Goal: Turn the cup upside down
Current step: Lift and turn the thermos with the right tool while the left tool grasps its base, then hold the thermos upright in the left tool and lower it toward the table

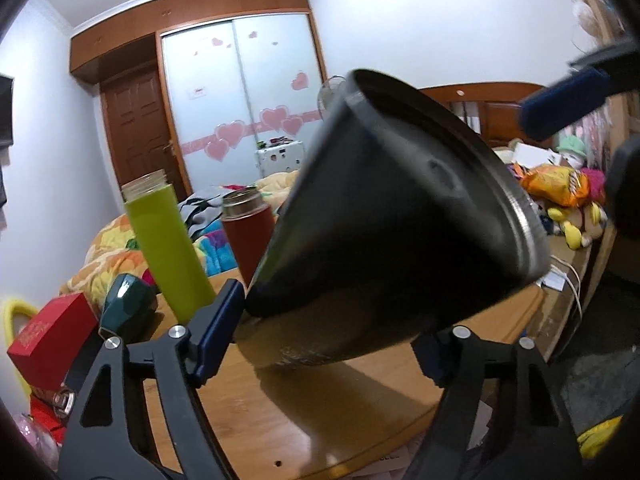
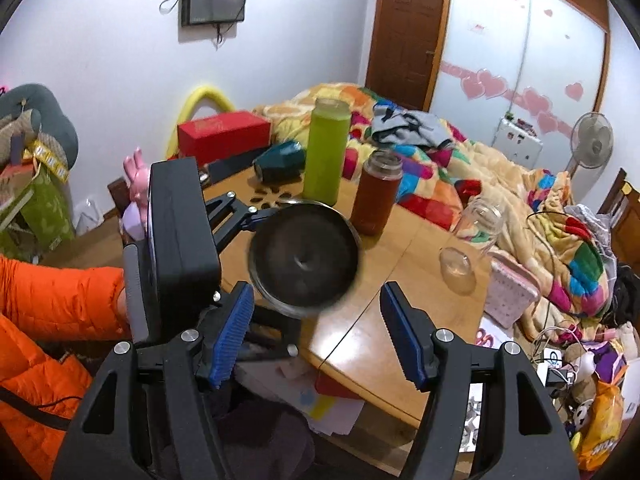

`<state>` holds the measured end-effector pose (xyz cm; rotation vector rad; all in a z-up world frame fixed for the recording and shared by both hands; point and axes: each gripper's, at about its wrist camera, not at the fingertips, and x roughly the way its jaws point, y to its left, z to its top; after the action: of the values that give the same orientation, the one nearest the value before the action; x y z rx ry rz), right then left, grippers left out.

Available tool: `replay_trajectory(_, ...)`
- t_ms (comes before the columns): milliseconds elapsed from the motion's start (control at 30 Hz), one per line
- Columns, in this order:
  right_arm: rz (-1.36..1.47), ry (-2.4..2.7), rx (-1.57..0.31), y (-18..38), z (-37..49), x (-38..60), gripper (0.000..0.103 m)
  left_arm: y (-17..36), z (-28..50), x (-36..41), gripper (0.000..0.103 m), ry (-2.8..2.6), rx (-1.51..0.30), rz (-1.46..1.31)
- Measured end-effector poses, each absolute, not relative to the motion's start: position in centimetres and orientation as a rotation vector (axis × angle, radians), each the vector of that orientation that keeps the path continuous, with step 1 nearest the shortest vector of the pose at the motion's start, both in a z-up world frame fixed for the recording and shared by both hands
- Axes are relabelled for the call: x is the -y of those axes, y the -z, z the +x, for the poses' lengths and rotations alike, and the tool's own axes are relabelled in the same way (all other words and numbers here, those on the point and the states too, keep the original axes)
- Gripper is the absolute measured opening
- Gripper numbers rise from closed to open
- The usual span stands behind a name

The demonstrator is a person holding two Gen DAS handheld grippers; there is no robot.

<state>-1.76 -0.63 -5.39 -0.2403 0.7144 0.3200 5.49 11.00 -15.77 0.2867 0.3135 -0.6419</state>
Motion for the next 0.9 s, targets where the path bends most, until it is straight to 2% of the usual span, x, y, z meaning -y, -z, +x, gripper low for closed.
replay_trajectory(233, -0.191, -0.246, -0.700, 5.5, -0.8, 1.7, 0.063, 14.6, 6.3, -12.8, 0.066, 0.598, -0.349, 0.232)
replay_trajectory(900, -0.045, -0.091, -0.654, 7.4, 3.3, 2.8, 0.063, 10.9, 10.1, -15.7, 0.065, 0.628, -0.643, 0.170)
